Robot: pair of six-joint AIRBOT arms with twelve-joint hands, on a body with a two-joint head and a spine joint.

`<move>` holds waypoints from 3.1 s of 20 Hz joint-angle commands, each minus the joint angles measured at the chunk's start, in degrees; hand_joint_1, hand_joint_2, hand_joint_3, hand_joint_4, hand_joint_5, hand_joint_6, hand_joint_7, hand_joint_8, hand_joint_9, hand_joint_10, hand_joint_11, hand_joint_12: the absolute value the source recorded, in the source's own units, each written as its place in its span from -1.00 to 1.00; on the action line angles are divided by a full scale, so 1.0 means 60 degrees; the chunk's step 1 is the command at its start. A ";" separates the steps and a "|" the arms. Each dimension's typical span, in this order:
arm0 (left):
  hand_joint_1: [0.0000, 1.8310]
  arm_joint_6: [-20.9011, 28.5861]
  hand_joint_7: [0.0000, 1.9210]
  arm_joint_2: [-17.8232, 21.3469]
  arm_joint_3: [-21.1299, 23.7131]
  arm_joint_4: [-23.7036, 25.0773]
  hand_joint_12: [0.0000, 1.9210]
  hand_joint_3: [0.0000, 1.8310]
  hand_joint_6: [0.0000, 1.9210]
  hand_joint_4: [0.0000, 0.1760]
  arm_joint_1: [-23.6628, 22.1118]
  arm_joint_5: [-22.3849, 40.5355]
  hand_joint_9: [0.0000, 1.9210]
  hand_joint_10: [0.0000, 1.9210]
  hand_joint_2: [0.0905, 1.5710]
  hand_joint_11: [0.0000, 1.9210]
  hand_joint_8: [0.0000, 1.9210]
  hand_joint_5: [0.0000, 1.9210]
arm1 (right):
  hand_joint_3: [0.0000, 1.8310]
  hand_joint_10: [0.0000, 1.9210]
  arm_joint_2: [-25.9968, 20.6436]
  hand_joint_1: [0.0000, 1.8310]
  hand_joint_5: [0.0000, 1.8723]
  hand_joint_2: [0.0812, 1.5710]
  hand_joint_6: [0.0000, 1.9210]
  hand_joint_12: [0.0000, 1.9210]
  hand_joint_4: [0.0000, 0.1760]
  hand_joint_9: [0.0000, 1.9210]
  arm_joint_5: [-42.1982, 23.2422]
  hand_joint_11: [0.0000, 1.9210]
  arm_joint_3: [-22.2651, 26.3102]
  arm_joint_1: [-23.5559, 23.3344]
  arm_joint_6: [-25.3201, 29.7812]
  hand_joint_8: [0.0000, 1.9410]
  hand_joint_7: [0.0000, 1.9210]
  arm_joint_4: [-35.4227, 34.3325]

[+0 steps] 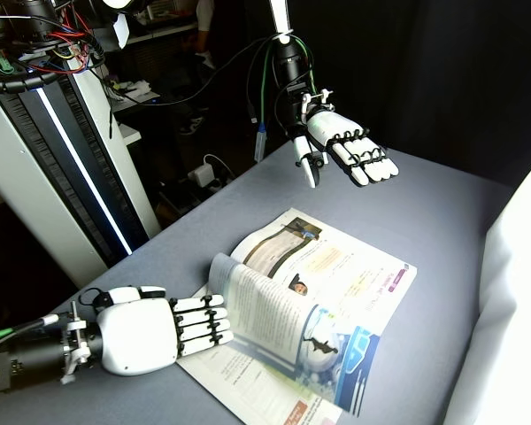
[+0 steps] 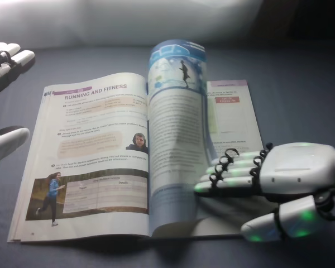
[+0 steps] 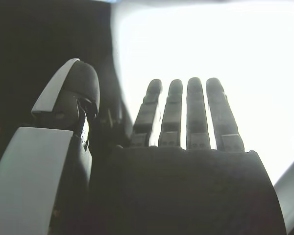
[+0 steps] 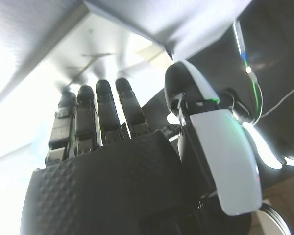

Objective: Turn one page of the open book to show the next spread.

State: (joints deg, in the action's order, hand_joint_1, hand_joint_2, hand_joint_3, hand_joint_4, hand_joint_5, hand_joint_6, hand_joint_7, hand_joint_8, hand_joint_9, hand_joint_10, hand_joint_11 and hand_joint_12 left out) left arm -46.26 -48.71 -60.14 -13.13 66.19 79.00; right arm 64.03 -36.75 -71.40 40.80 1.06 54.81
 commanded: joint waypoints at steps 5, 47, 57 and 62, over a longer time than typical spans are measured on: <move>-0.67 0.0017 -1.00 0.0113 0.0045 -0.0459 -1.00 -1.00 -1.00 -0.95 0.0186 0.1527 -1.00 -1.00 0.78 -1.00 -1.00 -0.97 | -1.00 -1.00 0.0859 -1.00 -1.00 0.71 -1.00 -1.00 -1.00 -1.00 -0.1212 -1.00 -0.0533 -0.0357 -0.0814 -1.00 -1.00 -0.1262; -0.84 -0.0020 -0.82 0.0036 0.0008 -0.2130 -0.05 -1.00 -1.00 -0.87 0.1013 0.2903 -0.83 -0.99 0.86 -1.00 -1.00 -0.83 | -1.00 -1.00 0.3087 -1.00 -1.00 0.68 -1.00 -0.63 -1.00 -0.96 -0.4703 -1.00 -0.1352 -0.4026 -0.3001 -1.00 -1.00 -0.2966; -0.84 -0.0025 -0.82 0.0111 0.0271 -0.1711 -0.06 -1.00 -1.00 -0.87 0.1048 0.2954 -0.83 -0.99 0.86 -1.00 -1.00 -0.83 | -1.00 -1.00 0.0766 -1.00 -1.00 0.59 -1.00 -0.99 -1.00 -0.99 -0.3141 -1.00 0.0255 -0.2842 -0.2897 -1.00 -1.00 -0.2244; -0.62 -0.0023 -1.00 0.0101 0.0317 -0.1258 -0.97 -1.00 -1.00 -0.48 0.1047 0.2828 -1.00 -1.00 0.68 -1.00 -1.00 -1.00 | -1.00 -1.00 -0.1062 -0.95 -1.00 0.65 -1.00 -1.00 -1.00 -1.00 -0.2682 -1.00 0.0859 -0.1612 -0.2986 -1.00 -1.00 -0.3145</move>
State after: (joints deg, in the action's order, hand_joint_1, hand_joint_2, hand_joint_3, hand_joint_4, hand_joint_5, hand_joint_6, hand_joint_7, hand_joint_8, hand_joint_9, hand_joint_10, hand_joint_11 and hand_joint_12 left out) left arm -46.50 -48.42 -58.28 -19.33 72.60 89.14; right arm 56.71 -47.29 -66.41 32.21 -17.08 37.87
